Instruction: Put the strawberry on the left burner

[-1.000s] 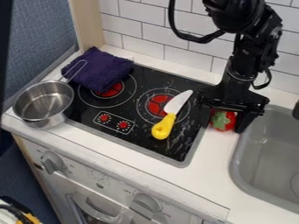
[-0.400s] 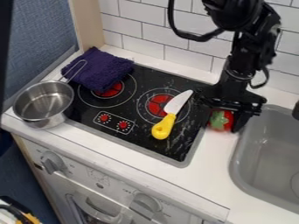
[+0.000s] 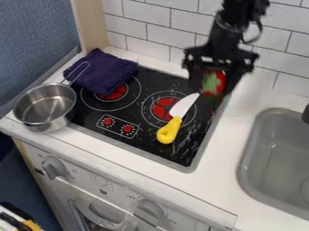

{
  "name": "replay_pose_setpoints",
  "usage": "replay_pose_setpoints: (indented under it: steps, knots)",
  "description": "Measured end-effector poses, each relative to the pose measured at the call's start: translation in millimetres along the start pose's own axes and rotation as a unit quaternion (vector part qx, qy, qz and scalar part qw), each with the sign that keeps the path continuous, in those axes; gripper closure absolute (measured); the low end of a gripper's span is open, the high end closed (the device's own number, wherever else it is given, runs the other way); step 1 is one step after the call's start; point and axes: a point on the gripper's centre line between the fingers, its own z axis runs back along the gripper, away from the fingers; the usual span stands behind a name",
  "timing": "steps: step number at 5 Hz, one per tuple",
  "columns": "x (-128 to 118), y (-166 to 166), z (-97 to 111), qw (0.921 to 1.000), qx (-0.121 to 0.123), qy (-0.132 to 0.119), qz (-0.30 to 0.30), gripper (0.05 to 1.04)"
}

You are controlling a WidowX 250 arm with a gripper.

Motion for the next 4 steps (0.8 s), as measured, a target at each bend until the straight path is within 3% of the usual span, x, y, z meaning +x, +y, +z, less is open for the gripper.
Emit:
replay_pose_setpoints:
  steps: [2,4]
  knots:
    - [33.9,67.1,-13.6,0.9961,0.029,0.02,0.081,0.285]
    - [63.5,150.0,-16.0,0.9928,0.022,0.005,0.118,0.284]
